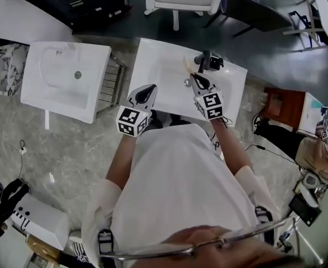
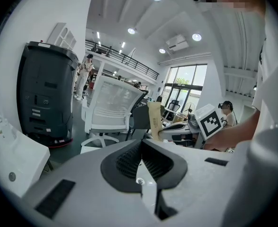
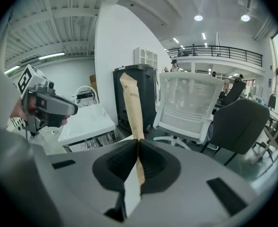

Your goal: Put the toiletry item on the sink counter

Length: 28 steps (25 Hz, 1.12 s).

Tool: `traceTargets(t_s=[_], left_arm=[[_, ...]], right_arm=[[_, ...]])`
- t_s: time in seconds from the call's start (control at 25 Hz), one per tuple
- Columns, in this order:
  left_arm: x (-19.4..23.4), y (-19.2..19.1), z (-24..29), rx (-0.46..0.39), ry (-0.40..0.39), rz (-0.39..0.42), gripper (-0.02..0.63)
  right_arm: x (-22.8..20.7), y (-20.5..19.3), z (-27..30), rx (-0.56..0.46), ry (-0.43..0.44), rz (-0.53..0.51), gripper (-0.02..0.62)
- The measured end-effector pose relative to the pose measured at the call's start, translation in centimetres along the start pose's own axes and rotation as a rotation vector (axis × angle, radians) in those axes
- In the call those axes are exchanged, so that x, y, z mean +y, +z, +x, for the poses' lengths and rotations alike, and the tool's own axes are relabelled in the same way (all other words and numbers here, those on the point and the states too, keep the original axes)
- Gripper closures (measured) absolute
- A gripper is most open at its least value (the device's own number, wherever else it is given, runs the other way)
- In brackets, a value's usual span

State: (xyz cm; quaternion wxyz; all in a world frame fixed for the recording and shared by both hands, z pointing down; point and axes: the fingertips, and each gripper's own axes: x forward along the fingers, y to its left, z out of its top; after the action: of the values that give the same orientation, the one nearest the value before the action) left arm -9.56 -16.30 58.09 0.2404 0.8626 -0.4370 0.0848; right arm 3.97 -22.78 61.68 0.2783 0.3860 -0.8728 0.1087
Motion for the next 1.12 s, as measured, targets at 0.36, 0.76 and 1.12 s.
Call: traceTargets(t_s=[0.36, 0.76, 1.12], left_arm=[[2.6, -0.4, 0.5, 0.033, -0.018, -0.019, 0.601], [5.5, -0.9, 0.8, 0.041, 0.011, -0.061, 0.601], [7.2, -2.4, -0.5, 0.063, 0.043, -0.110, 0.601]], right_arm=[[1.2, -0.1, 6.8, 0.091, 0.009, -0.074, 0.577], [0.9, -1.9, 14.7, 0.204, -0.005, -0.171, 0.577], [0.4, -5.2, 20.5, 0.291, -0.032, -0.318, 0.577]])
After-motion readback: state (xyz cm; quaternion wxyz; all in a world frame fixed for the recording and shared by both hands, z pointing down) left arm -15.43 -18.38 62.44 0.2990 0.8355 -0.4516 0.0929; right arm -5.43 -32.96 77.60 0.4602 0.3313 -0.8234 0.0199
